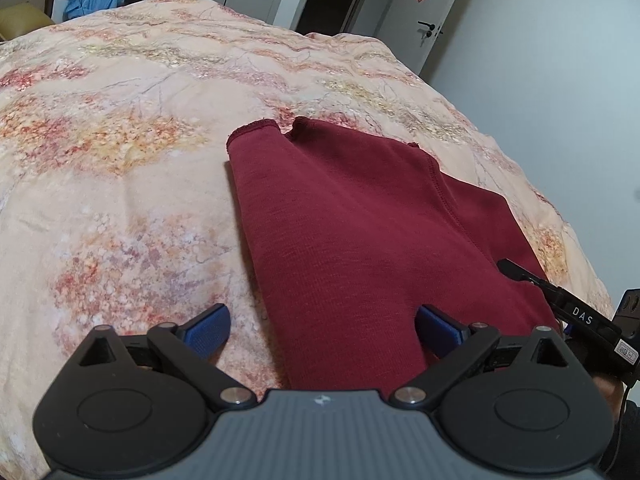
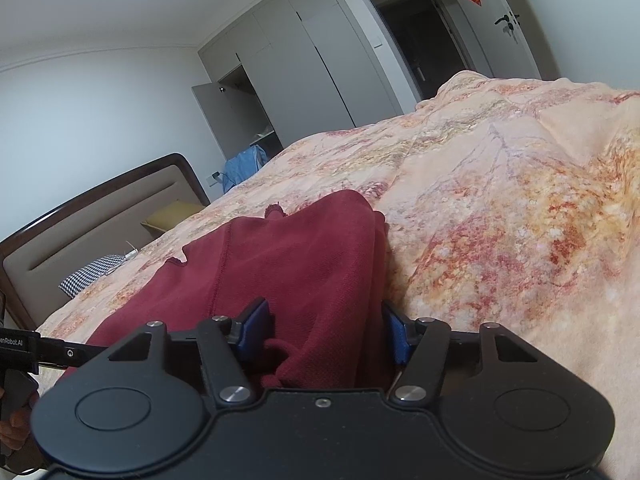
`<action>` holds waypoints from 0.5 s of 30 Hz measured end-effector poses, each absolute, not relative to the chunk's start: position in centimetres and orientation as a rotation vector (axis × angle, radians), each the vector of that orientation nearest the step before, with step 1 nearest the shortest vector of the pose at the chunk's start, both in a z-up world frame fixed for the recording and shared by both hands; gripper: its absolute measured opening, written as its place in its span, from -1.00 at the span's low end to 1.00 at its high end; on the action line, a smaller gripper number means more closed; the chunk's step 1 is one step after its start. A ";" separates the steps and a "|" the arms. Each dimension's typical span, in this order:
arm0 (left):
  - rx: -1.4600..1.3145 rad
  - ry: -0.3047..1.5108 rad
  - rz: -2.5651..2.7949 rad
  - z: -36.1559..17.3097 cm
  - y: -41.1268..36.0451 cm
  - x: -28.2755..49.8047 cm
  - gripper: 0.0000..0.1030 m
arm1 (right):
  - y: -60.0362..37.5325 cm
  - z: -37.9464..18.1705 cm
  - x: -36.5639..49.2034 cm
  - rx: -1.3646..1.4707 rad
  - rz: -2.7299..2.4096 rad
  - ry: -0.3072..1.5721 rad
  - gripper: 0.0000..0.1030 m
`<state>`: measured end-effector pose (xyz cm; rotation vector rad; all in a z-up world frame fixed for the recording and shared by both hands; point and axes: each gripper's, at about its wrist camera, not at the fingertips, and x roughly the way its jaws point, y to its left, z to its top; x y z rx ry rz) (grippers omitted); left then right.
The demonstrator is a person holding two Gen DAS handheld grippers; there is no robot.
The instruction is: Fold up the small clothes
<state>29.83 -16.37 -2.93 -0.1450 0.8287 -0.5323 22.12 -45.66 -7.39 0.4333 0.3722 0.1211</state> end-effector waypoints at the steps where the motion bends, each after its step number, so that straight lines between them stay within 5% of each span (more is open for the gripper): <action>1: -0.145 0.827 -0.539 -2.8 -16.4 29.8 0.88 | -45.7 -7.4 22.1 0.434 0.121 0.372 0.22; 15: -0.165 0.826 -0.586 -2.7 -16.5 30.2 0.47 | -45.5 -7.3 22.0 0.419 0.126 0.373 0.13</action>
